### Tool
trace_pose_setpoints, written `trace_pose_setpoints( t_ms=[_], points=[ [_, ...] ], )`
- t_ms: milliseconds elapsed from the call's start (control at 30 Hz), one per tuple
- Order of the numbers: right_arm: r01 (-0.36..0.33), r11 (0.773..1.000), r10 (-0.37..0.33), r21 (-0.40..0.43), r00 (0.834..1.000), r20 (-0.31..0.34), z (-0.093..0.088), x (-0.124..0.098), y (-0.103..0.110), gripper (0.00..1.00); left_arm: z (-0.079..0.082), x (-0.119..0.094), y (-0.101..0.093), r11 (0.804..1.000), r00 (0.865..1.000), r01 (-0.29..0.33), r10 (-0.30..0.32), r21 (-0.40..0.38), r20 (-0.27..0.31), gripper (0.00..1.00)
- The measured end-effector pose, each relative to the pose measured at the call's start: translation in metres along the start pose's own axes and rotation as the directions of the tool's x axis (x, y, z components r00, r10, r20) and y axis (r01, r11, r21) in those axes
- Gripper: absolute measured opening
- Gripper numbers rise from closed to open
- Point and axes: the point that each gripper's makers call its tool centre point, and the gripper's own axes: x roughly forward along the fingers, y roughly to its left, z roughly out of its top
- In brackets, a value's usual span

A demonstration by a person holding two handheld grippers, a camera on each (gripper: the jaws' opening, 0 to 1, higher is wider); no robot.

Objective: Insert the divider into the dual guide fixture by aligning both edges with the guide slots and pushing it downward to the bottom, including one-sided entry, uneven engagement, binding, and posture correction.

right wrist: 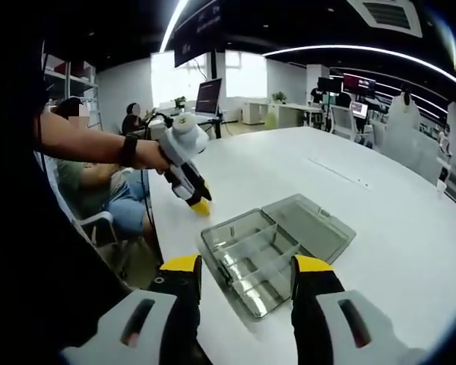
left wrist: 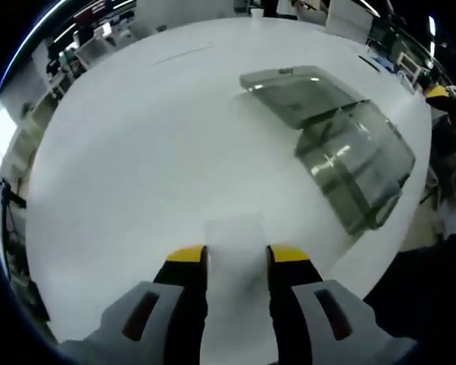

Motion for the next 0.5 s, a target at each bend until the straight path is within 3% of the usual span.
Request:
trace_pose_setpoints(
  t_ms=[333,500],
  points=[
    [-0.009,1.0,0.009,-0.004,1.0,0.004,0.003,0.003,0.003,0.44,0.015,-0.012,-0.009,1.0,0.996,0.01,-0.012,0.013,0.093,0.28],
    [-0.015,1.0,0.015,-0.006,1.0,0.009,0.007,0.005,0.004,0.44,0.023,-0.018,-0.017,0.999,0.987,0.044,-0.043,-0.007,0.153,0.28]
  ],
)
